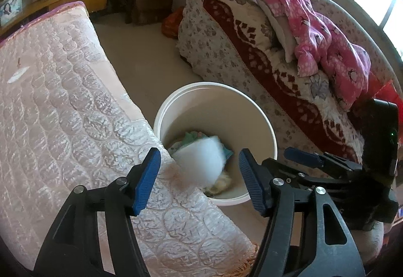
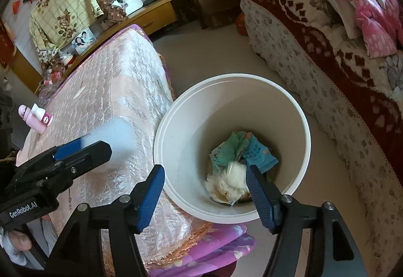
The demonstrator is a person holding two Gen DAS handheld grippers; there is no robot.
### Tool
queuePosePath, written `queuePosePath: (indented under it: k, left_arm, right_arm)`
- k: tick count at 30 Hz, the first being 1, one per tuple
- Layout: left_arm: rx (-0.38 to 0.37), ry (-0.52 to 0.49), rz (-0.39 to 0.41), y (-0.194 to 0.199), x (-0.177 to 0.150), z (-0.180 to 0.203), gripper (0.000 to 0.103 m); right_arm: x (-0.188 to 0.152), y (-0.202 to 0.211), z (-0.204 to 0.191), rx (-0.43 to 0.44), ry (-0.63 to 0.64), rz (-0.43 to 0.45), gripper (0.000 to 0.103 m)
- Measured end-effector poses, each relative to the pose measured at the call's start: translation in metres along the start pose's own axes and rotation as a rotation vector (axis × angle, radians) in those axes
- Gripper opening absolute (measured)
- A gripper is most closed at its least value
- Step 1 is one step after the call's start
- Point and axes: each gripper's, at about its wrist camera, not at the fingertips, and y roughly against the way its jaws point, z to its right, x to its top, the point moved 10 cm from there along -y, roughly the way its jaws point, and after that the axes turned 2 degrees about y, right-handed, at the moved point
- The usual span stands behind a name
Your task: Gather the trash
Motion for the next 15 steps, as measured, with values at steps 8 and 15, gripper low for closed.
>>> queuePosePath:
  k: [8, 15]
  left_arm:
    - [0.104, 0.003, 0.084, 0.029, 0.000, -0.014, 0.063]
    - [0.162, -0.017, 0.154, 0.061, -0.003, -0.016, 0.063]
  right_arm:
    - [-0.005, 0.012, -0.009, -0.011, 0.018, 0.031, 0.065]
    - [-0.007, 0.038, -0.025, -0.059, 0.055, 0.106, 0.065]
